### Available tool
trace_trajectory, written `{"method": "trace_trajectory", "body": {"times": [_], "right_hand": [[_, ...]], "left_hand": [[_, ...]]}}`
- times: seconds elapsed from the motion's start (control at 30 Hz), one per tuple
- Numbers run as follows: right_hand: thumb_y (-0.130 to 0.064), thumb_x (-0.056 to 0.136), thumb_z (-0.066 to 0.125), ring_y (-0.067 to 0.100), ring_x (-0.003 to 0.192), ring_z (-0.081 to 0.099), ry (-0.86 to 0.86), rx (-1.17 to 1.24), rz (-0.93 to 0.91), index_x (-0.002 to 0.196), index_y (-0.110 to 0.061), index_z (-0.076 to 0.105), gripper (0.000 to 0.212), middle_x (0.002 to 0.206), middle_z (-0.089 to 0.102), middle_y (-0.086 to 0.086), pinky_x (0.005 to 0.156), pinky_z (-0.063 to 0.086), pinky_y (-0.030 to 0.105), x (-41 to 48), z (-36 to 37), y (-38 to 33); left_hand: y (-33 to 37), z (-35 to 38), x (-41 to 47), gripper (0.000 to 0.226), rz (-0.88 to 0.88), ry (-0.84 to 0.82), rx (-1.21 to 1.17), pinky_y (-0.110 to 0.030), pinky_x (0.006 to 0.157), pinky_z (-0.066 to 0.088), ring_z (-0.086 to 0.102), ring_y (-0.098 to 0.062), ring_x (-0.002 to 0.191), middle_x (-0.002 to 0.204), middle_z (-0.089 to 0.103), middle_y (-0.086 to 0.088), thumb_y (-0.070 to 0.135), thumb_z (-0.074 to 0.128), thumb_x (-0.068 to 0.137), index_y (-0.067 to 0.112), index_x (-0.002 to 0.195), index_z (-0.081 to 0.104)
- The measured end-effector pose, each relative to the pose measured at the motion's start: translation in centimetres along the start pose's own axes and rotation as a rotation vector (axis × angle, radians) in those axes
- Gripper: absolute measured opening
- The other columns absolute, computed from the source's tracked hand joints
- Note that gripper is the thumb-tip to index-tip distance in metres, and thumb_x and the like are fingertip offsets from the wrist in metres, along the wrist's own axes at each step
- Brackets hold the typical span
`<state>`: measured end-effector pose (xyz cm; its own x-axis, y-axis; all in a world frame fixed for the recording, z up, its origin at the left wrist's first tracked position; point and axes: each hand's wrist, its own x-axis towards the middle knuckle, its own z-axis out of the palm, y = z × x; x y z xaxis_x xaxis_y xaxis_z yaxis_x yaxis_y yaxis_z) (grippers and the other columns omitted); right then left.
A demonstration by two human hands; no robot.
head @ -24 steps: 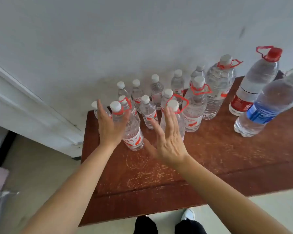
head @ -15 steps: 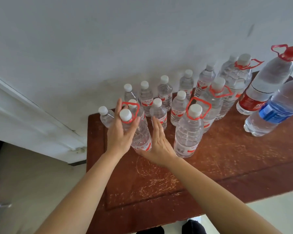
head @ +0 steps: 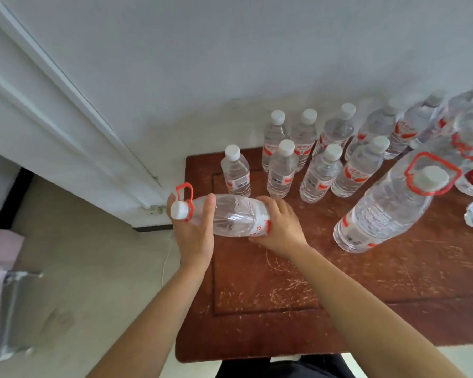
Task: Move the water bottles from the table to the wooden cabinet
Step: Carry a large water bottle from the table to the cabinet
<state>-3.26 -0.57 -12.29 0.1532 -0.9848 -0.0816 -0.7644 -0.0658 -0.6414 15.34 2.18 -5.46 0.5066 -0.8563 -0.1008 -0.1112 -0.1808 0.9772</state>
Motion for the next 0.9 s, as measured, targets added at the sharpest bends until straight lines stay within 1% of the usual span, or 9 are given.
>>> {"method": "trace_trajectory", "body": {"times": [0.07, 0.2, 0.3, 0.37, 0.47, 0.53, 0.63, 0.77, 0.9], "right_hand": [[-0.053, 0.062, 0.083, 0.027, 0.124, 0.047, -0.014, -0.036, -0.008, 0.142, -0.034, 0.042, 0.092, 0.132, 0.049, -0.005, 0.106, 0.043, 0.053, -0.1, -0.2, -0.5], [-0.054, 0.066, 0.080, 0.028, 0.122, 0.048, -0.064, -0.074, -0.005, 0.141, -0.034, 0.041, 0.087, 0.130, 0.048, -0.005, 0.105, 0.043, 0.053, -0.7, -0.8, -0.9], [-0.050, 0.065, 0.080, 0.029, 0.119, 0.051, -0.085, -0.105, -0.036, 0.140, -0.033, 0.041, 0.087, 0.127, 0.049, -0.004, 0.103, 0.045, 0.051, -1.9, -1.4, 0.0], [-0.048, 0.065, 0.079, 0.028, 0.118, 0.051, -0.109, -0.125, -0.077, 0.141, -0.033, 0.040, 0.087, 0.127, 0.049, -0.003, 0.103, 0.046, 0.049, -3.3, -2.3, 1.1], [-0.046, 0.063, 0.081, 0.027, 0.122, 0.047, -0.195, -0.175, -0.114, 0.143, -0.035, 0.034, 0.093, 0.129, 0.043, -0.003, 0.108, 0.044, 0.046, -5.6, -3.6, 3.2], [-0.048, 0.061, 0.082, 0.025, 0.122, 0.045, -0.218, -0.196, -0.147, 0.141, -0.035, 0.033, 0.094, 0.128, 0.039, -0.002, 0.109, 0.042, 0.045, -7.5, -4.2, 5.0], [-0.055, 0.061, 0.079, 0.025, 0.121, 0.042, -0.241, -0.246, -0.228, 0.142, -0.033, 0.033, 0.096, 0.128, 0.036, 0.001, 0.110, 0.040, 0.048, -10.4, -5.2, 7.9], [-0.054, 0.066, 0.078, 0.028, 0.131, 0.035, -0.321, -0.273, -0.316, 0.151, -0.035, 0.033, 0.097, 0.140, 0.035, 0.004, 0.115, 0.031, 0.050, -12.4, -6.2, 9.9], [-0.045, 0.068, 0.078, 0.029, 0.143, 0.038, -0.347, -0.295, -0.428, 0.148, -0.030, 0.040, 0.090, 0.149, 0.047, -0.002, 0.119, 0.021, 0.058, -14.7, -6.1, 9.6]], "left_hand": [[-0.4, -0.2, -0.3, 0.090, -0.030, 0.061, -0.016, -0.001, 0.080, 0.047, 0.059, -0.003, 0.112, 0.134, 0.055, 0.004, 0.055, 0.073, 0.081, 0.022, 0.151, 0.028], [-0.8, -0.4, -1.1, 0.079, -0.011, 0.116, -0.018, -0.037, 0.094, 0.058, 0.064, -0.014, 0.111, 0.124, 0.060, -0.003, 0.055, 0.077, 0.078, 0.023, 0.136, 0.036], [-0.5, 0.1, -2.8, 0.086, -0.027, 0.173, -0.011, -0.012, 0.089, 0.053, 0.055, -0.007, 0.122, 0.141, 0.050, 0.005, 0.049, 0.077, 0.082, 0.028, 0.147, 0.025], [-0.3, 0.9, -5.0, 0.101, -0.059, 0.243, -0.006, 0.003, 0.076, 0.040, 0.042, -0.003, 0.123, 0.150, 0.037, 0.001, 0.038, 0.075, 0.089, 0.018, 0.159, 0.005], [-0.3, 2.3, -9.2, 0.101, -0.064, 0.282, 0.042, -0.008, 0.083, 0.040, 0.048, -0.005, 0.111, 0.153, 0.036, -0.009, 0.035, 0.067, 0.094, 0.018, 0.159, -0.008], [-1.1, 2.9, -12.1, 0.113, -0.032, 0.327, 0.042, -0.006, 0.081, 0.044, 0.059, -0.004, 0.109, 0.150, 0.038, -0.006, 0.043, 0.076, 0.086, 0.030, 0.156, -0.011], [-2.4, 3.9, -16.9, 0.119, -0.050, 0.351, 0.078, -0.010, 0.092, 0.046, 0.052, -0.011, 0.130, 0.158, 0.031, -0.006, 0.050, 0.088, 0.070, 0.049, 0.149, -0.001], [-2.9, 5.1, -22.3, 0.104, -0.083, 0.447, 0.204, 0.002, 0.087, 0.031, 0.033, -0.003, 0.131, 0.157, 0.028, 0.000, 0.041, 0.080, 0.083, 0.029, 0.159, 0.010], [-3.2, 4.9, -27.1, 0.069, -0.145, 0.396, 0.355, -0.024, 0.101, 0.033, 0.030, -0.022, 0.141, 0.159, 0.025, -0.016, 0.050, 0.054, 0.097, 0.033, 0.157, 0.025]]}}
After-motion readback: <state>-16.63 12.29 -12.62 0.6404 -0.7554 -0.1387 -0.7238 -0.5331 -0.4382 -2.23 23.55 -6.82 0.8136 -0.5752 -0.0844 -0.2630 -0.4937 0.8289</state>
